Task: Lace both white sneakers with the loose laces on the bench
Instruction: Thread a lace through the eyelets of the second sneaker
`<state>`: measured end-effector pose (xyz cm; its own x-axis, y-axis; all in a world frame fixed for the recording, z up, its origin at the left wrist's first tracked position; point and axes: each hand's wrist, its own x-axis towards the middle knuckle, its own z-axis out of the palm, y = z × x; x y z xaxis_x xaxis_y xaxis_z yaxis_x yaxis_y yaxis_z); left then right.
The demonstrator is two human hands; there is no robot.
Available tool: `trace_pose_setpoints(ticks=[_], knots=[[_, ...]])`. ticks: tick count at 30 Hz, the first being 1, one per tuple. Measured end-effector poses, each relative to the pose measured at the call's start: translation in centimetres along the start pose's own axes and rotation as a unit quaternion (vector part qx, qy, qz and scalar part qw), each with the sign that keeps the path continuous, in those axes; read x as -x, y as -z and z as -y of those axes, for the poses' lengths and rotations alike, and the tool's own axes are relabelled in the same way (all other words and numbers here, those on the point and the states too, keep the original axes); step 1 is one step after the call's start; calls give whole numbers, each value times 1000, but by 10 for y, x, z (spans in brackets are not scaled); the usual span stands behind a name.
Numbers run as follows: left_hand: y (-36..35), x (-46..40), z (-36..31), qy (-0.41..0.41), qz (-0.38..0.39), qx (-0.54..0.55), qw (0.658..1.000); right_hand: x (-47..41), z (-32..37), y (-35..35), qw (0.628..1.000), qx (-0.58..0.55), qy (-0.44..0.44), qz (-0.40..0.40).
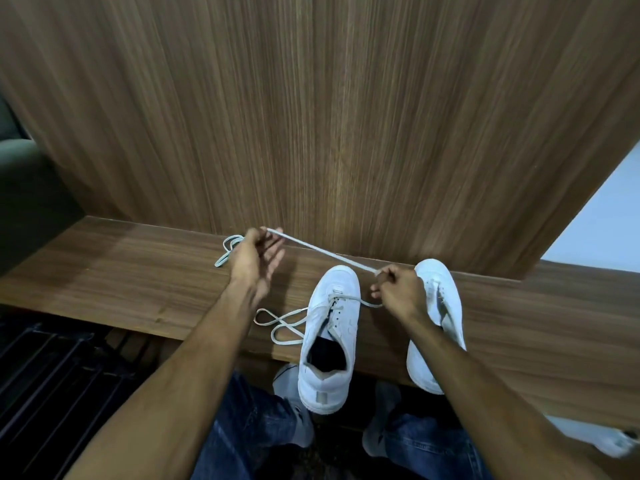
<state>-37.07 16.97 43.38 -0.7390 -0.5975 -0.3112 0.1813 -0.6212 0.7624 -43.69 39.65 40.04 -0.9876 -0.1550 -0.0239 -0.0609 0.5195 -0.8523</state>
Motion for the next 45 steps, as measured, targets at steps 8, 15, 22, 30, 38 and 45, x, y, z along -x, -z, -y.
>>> trace_pose_setpoints(ticks=[8, 15, 22, 30, 38, 45], knots=[[-45, 18, -4, -21, 73, 0, 997, 12, -4, -27, 996, 48, -1, 77], [-22, 8, 28, -53, 82, -179, 979, 40, -17, -34, 983, 105, 16, 151], [-15, 2, 53, -37, 121, -321, 938, 55, -15, -45, 940, 286, 106, 152], [1, 7, 75, -117, 192, -518, 825, 49, -13, -44, 974, 170, 13, 147], [11, 21, 86, -139, 222, -712, 651, 42, -24, -37, 985, -95, -76, 125], [7, 28, 89, -165, 143, -743, 632, 47, -17, -29, 973, -153, -105, 137]])
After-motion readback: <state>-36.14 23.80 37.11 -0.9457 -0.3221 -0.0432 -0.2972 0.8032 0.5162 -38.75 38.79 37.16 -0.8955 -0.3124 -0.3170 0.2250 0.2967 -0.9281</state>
